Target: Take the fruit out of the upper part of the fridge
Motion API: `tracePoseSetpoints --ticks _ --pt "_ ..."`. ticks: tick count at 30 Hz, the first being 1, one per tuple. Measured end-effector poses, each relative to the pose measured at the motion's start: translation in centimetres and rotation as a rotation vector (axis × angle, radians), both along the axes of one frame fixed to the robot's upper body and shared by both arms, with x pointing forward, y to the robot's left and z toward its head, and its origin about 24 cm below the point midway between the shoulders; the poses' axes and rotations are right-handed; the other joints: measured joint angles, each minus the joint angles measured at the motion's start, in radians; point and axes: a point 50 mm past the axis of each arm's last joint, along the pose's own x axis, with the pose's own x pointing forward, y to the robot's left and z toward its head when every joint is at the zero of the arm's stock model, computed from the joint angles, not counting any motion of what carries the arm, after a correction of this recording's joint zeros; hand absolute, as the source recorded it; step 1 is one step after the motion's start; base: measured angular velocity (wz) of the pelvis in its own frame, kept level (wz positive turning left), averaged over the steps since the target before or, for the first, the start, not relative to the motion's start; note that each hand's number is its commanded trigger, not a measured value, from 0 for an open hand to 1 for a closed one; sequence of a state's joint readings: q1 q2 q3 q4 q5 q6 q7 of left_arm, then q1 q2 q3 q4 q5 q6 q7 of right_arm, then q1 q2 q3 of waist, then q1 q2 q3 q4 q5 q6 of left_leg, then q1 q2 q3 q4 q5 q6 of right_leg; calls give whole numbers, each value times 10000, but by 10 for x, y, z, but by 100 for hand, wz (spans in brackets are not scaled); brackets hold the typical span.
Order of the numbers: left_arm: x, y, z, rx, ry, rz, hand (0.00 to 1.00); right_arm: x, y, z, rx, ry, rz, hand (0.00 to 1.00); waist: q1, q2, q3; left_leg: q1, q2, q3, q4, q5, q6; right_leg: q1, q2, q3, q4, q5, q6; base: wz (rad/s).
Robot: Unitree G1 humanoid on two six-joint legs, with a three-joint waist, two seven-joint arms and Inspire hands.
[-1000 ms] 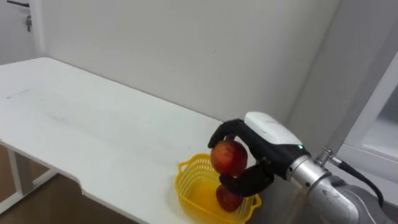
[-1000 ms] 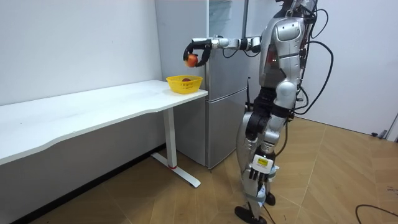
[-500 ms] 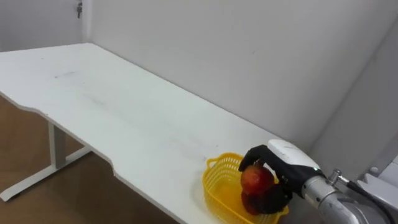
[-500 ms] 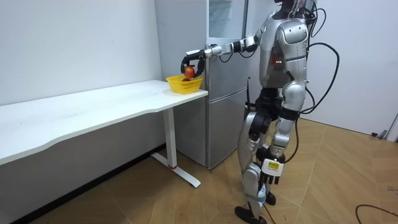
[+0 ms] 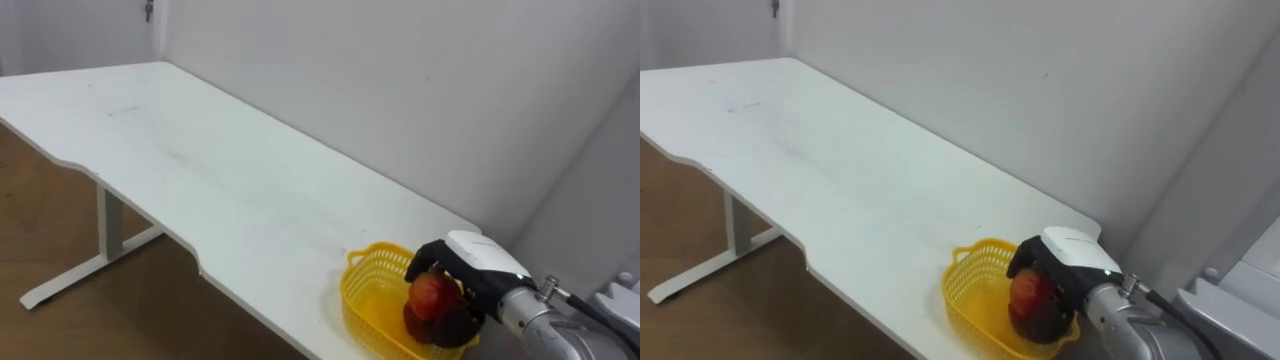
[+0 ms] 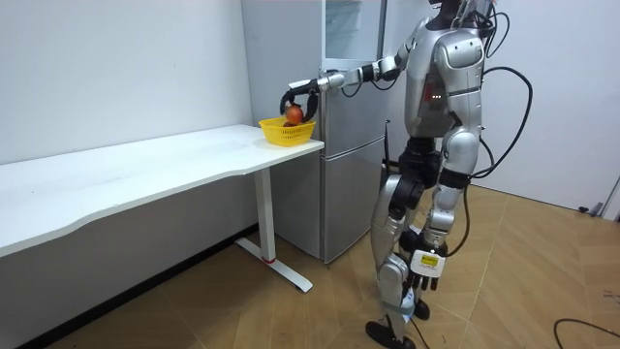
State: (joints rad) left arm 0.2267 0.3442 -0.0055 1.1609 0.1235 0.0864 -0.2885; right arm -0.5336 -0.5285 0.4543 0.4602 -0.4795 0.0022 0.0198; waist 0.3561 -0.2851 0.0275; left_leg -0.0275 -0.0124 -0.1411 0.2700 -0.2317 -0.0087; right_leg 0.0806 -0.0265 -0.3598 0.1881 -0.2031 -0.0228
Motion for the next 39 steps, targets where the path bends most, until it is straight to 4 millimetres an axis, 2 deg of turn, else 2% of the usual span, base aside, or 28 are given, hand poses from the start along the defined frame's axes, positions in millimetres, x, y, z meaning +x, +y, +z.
tracePoseSetpoints --ticks 5,9,22,26,33,39 --pt "1 0 0 0 -4 -27 0 0 0 1 54 -157 -61 0 22 18 14 -2 0 -4 -1 0 0 4 8 11 -4 0 0 0" --pt "0 0 0 9 53 -117 0 0 0 2 56 -276 -84 0 44 -18 -17 -9 -1 -16 -13 1 0 1 10 6 -6 0 0 0" --pt "-2 -2 -1 -31 113 -109 0 0 1 3 322 -298 -85 0 76 64 -33 42 3 5 -12 2 2 51 17 21 -22 0 0 0" --pt "-4 -2 -1 -2 264 -49 0 0 6 8 643 -461 110 0 52 128 -32 36 2 5 -15 2 2 50 17 5 -22 0 0 0" --pt "-11 -2 -1 0 454 20 0 -1 12 14 1039 -619 323 0 2 290 -107 77 -3 -1 -12 2 2 90 16 17 -25 0 1 0" --pt "-20 -1 0 65 679 26 0 -2 17 21 1441 -811 544 0 -115 403 -126 354 1 2 -38 1 3 274 19 2 -30 0 1 -1"
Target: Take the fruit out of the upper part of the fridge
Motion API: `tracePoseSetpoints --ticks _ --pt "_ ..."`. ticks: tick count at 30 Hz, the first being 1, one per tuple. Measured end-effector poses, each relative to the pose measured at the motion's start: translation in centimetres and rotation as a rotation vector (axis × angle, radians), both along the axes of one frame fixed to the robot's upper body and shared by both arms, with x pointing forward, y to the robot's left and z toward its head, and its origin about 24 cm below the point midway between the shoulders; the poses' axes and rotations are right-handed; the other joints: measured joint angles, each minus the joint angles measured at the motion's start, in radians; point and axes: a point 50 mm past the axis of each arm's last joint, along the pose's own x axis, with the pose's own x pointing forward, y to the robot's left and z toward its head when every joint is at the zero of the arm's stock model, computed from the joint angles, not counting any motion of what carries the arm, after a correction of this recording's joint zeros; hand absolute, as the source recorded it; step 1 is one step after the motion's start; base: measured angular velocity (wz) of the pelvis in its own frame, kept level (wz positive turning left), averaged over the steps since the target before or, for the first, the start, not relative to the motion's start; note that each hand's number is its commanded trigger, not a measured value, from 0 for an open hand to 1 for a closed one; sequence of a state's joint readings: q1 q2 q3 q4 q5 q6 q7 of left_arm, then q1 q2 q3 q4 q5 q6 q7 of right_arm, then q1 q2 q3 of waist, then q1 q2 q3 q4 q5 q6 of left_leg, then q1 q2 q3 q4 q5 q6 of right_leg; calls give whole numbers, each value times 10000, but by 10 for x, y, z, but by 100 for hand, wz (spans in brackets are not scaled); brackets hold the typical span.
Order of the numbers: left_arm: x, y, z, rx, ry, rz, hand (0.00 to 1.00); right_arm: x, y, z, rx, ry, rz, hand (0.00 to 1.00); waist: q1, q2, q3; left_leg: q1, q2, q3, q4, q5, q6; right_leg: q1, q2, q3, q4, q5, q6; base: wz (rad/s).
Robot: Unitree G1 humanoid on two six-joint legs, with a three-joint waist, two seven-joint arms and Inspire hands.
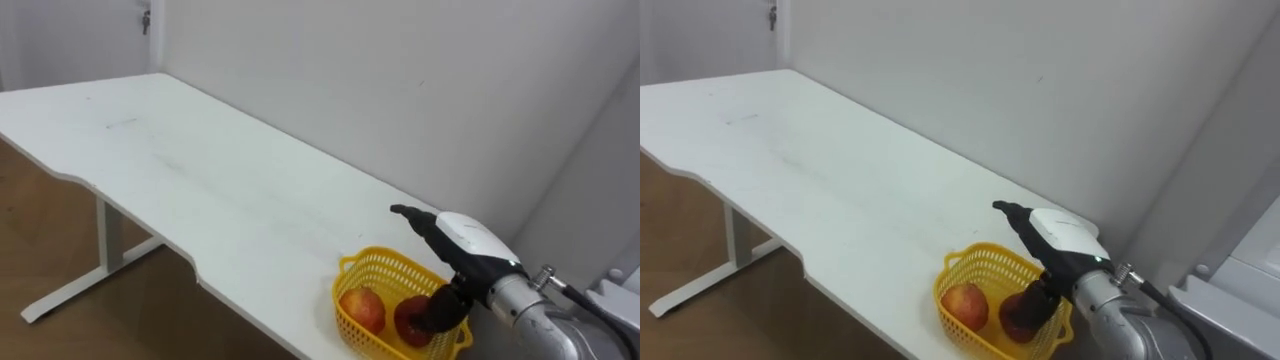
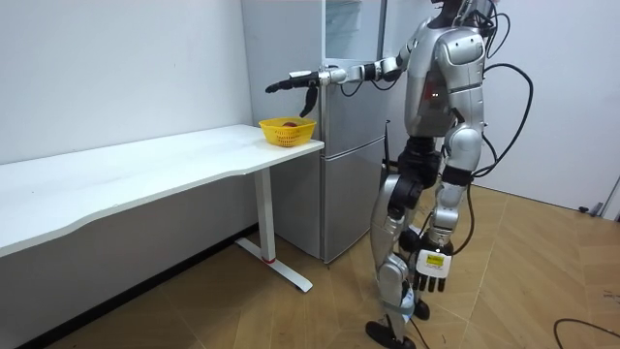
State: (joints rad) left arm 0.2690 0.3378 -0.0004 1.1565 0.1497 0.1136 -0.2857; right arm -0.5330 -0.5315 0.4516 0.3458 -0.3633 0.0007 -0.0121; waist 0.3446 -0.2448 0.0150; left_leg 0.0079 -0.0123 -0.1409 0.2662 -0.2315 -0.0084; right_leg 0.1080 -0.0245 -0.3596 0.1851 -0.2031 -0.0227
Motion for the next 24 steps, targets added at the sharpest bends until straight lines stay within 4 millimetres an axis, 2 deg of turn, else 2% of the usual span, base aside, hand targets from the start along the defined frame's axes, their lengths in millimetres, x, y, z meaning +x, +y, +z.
tracePoseSetpoints --ticks 5,7,10,14,18,19,20,22,24 --pt "0 -3 -1 82 39 -183 0 0 -1 4 266 -201 2 0 -122 93 19 198 -3 0 -111 -2 2 205 -1 -3 -16 0 1 -1" --pt "0 -5 -2 27 3 -152 0 1 -1 9 472 -431 -6 0 -175 159 1 243 -1 39 -109 -2 2 213 -1 44 -13 0 1 -6" --pt "4 -11 -4 -81 -270 -103 0 0 -1 22 792 -1036 1 0 -285 398 30 382 -9 95 -122 0 4 315 -15 114 2 0 1 -6" --pt "4 -15 -4 -130 -395 -456 0 -10 10 45 1146 -2349 525 0 -633 672 -54 419 10 181 -154 -1 8 317 3 279 2 -1 1 -7" --pt "1 -18 -5 -190 -433 -342 0 -24 23 66 1919 -3414 1250 0 -707 1027 -96 769 72 565 -376 9 25 392 31 622 5 0 1 -27" --pt "1 -19 -5 -206 -425 -337 0 -25 26 68 2054 -3565 1347 0 -780 1068 -96 807 72 568 -390 9 25 414 33 638 3 0 1 -17" --pt "1 -20 -5 -242 -441 -333 0 -30 30 73 2411 -3844 1456 0 -957 1150 -50 919 80 594 -432 9 25 489 42 666 -4 0 1 -6" --pt "3 -22 -6 -301 -500 -329 0 -40 34 76 3108 -4202 1539 0 -1047 1262 -78 960 104 671 -449 5 31 494 65 751 -8 0 1 -13" --pt "1 -28 -8 -457 -460 -272 0 -51 39 77 3687 -4405 1752 0 -1240 1496 -118 1058 143 824 -475 1 35 508 86 859 5 2 0 -16"
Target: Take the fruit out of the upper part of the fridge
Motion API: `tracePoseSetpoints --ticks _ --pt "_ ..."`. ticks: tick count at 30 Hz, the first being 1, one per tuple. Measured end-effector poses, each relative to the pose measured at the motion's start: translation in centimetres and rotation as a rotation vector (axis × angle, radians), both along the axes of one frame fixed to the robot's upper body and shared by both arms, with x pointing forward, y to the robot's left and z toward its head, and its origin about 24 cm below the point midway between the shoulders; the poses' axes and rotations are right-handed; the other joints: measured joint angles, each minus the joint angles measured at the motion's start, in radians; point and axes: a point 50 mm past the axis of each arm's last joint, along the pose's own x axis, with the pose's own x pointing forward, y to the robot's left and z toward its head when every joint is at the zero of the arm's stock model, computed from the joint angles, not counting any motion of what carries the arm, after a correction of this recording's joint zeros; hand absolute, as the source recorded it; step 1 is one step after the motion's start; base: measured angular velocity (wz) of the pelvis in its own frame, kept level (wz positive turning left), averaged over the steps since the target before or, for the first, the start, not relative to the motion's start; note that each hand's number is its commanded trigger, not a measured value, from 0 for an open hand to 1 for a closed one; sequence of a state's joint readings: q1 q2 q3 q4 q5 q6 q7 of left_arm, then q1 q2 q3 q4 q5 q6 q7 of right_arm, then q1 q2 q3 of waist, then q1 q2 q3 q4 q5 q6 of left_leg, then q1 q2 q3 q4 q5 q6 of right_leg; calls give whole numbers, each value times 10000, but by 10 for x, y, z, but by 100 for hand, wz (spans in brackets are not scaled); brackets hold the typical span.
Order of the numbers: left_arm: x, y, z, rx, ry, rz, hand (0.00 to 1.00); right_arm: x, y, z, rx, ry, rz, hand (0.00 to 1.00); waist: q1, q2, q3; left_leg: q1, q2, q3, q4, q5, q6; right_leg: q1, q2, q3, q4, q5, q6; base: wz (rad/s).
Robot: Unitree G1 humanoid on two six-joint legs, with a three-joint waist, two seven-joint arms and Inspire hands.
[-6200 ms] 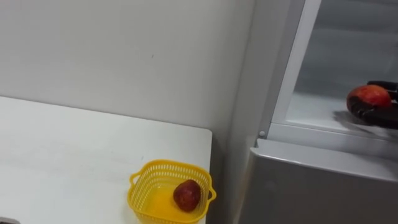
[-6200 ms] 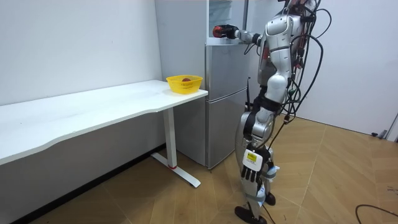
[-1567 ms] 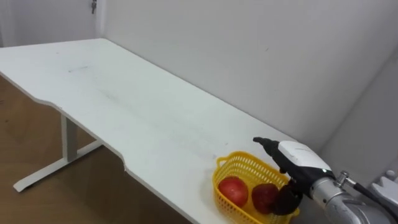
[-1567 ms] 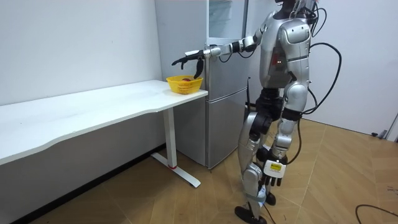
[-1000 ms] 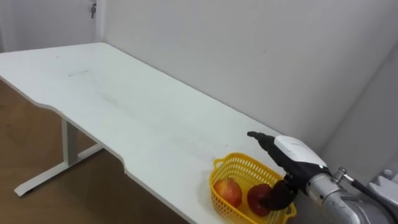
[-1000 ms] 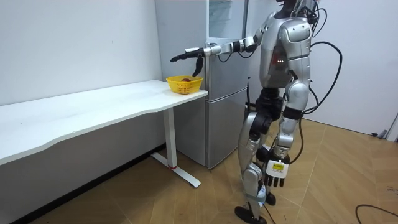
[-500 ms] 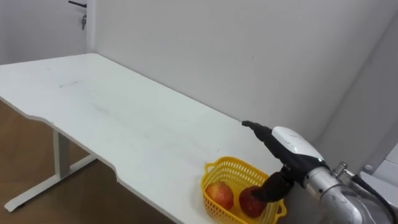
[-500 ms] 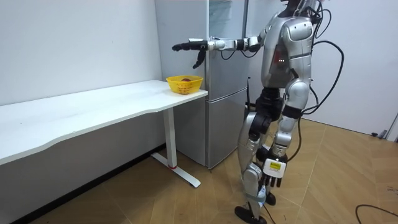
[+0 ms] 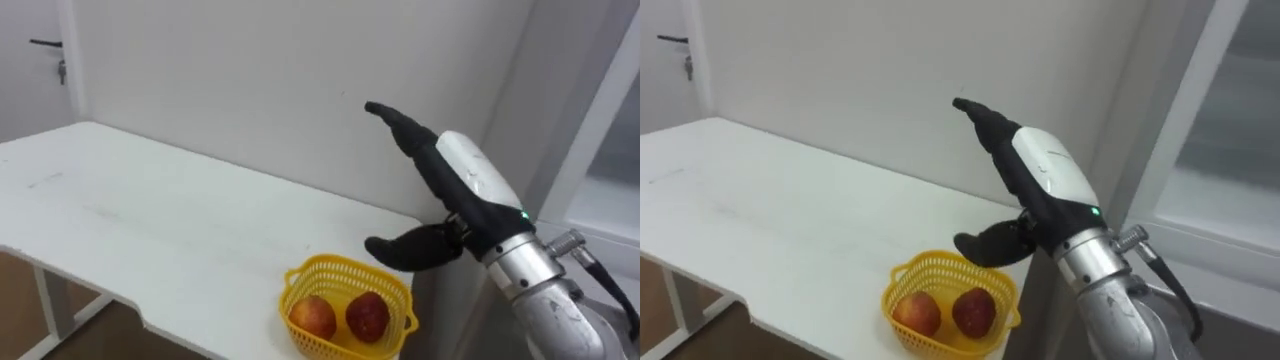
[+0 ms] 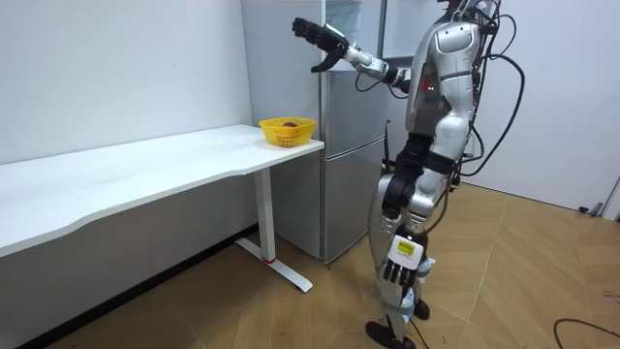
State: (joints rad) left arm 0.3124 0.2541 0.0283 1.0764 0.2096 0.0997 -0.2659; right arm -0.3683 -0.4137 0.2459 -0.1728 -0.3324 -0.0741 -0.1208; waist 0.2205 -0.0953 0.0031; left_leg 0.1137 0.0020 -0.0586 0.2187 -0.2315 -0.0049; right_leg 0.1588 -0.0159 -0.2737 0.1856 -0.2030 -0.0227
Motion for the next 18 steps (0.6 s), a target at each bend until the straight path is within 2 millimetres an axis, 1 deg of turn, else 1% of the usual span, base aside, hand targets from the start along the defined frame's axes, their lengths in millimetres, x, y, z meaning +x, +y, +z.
tracePoseSetpoints --ticks 1,2,3,5,6,7,8,9,10,12,13,14,16,18 --pt "0 -1 0 -26 6 10 0 -2 1 0 60 -61 53 0 -84 55 -6 7 3 0 -1 0 0 0 0 -1 6 0 0 -3" --pt "0 -2 0 -48 -36 10 0 -6 0 2 138 -202 102 0 -294 139 -2 8 22 16 -2 0 -1 -38 5 18 23 0 0 -6" --pt "1 -2 0 -59 -118 -11 0 -11 -3 3 284 -369 46 0 -385 220 -40 15 43 72 -8 -2 -4 -149 22 135 33 -1 -1 -13" --pt "-2 -4 -1 -127 -155 62 0 -18 -8 8 543 -703 -87 0 -495 308 -91 57 88 303 -76 -2 -5 -162 35 270 64 10 -18 -30" --pt "-5 -5 -1 -170 -121 107 0 -23 -12 11 847 -1005 -271 0 -600 402 -59 155 93 390 -166 1 -4 -136 23 326 79 10 -19 -29" --pt "-7 -6 -1 -186 -88 135 0 -25 -14 13 1009 -1176 -402 0 -651 435 -53 195 102 448 -205 1 -4 -135 18 397 89 10 -19 -25" --pt "-9 -6 -2 -185 -37 151 0 -29 -20 17 1327 -1525 -653 0 -817 473 -66 212 111 545 -249 1 -3 -147 32 484 81 9 -18 -20" --pt "-9 -7 -2 -150 -26 161 0 -33 -26 20 1605 -1850 -933 0 -972 513 -53 210 105 582 -314 1 -2 -157 51 513 29 10 -18 -16" --pt "-10 -8 -2 -107 -20 173 0 -36 -30 20 1755 -1979 -1090 0 -1074 526 -56 227 105 621 -301 1 -2 -156 54 533 2 11 -17 -13" --pt "-15 -12 -4 1 120 284 0 -45 -43 11 2150 -2025 -1777 0 -1162 542 -83 395 125 887 -311 -14 20 -65 68 718 -2 9 -15 -23" --pt "-15 -13 -4 -3 126 306 0 -47 -46 8 2217 -1984 -1928 0 -1170 554 -89 405 131 928 -312 -24 30 -71 75 759 -1 9 -13 -23" --pt "-15 -17 -5 -23 93 347 0 -51 -49 4 2391 -1900 -2173 0 -1300 589 -105 385 140 1005 -337 -31 37 -146 80 821 15 11 -11 -16" --pt "-15 -19 -6 -51 79 364 0 -56 -52 -1 2668 -1866 -2455 0 -1433 649 -114 382 159 1110 -407 -31 37 -234 93 883 46 14 -7 -17" --pt "-18 -22 -7 -130 152 468 0 -59 -57 -4 2793 -1937 -2801 0 -1614 755 -154 389 197 1315 -445 -31 37 -381 128 1069 177 14 -8 -24"
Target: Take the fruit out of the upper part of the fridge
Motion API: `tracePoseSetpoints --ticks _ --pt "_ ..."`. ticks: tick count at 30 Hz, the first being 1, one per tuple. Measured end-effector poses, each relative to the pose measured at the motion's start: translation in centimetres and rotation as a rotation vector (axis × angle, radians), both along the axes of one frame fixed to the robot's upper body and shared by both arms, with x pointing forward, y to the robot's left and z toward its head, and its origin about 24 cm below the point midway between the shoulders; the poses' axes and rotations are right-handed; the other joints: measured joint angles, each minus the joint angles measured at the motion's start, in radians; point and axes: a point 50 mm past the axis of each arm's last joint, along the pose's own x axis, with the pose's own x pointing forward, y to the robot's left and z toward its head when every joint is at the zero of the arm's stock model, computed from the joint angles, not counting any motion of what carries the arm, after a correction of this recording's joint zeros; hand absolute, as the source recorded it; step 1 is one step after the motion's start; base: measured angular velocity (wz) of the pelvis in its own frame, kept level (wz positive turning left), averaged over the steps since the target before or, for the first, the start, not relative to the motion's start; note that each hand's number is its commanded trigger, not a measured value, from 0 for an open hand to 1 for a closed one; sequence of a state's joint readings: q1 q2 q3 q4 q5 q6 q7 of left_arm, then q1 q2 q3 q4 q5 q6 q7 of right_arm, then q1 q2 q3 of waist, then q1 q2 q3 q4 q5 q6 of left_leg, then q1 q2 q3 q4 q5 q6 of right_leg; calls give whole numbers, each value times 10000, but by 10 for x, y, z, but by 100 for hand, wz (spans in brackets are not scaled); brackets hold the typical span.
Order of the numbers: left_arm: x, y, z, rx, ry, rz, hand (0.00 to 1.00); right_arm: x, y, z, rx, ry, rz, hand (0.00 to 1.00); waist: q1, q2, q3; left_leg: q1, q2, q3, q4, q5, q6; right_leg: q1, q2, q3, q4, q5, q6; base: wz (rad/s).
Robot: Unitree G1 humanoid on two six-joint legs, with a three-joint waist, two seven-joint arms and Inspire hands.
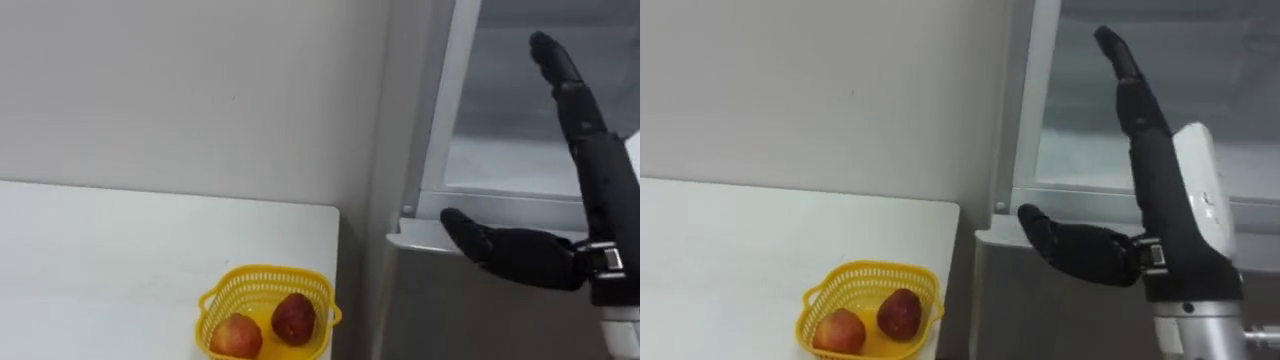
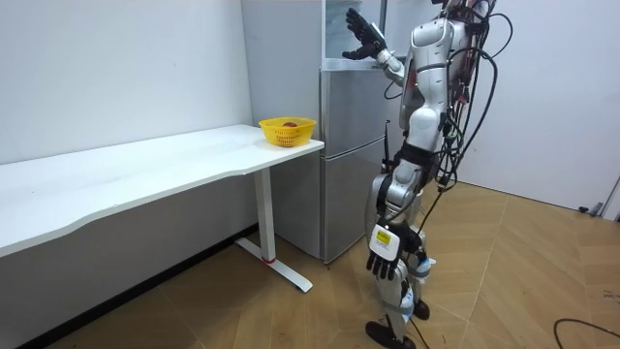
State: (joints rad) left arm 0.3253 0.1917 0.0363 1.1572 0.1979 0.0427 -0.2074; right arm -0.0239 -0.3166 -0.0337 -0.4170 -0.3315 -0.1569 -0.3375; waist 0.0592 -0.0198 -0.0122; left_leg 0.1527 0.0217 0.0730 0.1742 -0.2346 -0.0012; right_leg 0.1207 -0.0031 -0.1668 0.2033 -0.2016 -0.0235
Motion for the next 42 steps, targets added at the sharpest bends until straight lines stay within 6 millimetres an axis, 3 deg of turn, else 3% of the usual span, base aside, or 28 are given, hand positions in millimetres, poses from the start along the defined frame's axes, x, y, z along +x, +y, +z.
tracePoseSetpoints --ticks 3,8,19,24,34,38,42 --pt "-5 -1 0 -60 111 209 0 -6 -11 -1 244 -237 -574 0 -250 24 10 10 11 71 -3 0 0 -20 6 63 20 0 0 -9" --pt "-6 -2 0 -83 129 365 0 -19 -31 -12 390 -2 -1627 0 -354 -1 34 7 24 256 13 0 -1 -158 46 290 4 -7 -9 -11" --pt "-6 -3 -1 -120 -12 471 0 -31 -42 -49 540 1450 -2261 0 -573 13 88 88 31 427 -61 0 0 -267 73 468 13 -7 -8 -5" --pt "-6 -2 -1 -90 -34 504 0 -36 -46 -59 577 1730 -2608 0 -599 38 50 15 31 560 -53 0 0 -368 76 559 49 -4 -6 -5" --pt "-7 -3 0 -131 -46 716 0 -43 -55 -70 1237 1726 -3623 0 -903 35 66 24 28 643 -44 1 -1 -337 75 603 -11 -7 -2 0" --pt "-7 -3 0 -130 -94 837 0 -52 -69 -84 1380 1977 -4521 0 -960 59 80 67 47 912 -46 1 -1 -346 75 680 -9 -8 -1 -7" --pt "-7 -3 0 -140 -176 766 0 -56 -74 -93 1582 2156 -5028 0 -1089 176 35 23 53 1162 -49 1 -1 -514 79 842 19 -7 7 -15"
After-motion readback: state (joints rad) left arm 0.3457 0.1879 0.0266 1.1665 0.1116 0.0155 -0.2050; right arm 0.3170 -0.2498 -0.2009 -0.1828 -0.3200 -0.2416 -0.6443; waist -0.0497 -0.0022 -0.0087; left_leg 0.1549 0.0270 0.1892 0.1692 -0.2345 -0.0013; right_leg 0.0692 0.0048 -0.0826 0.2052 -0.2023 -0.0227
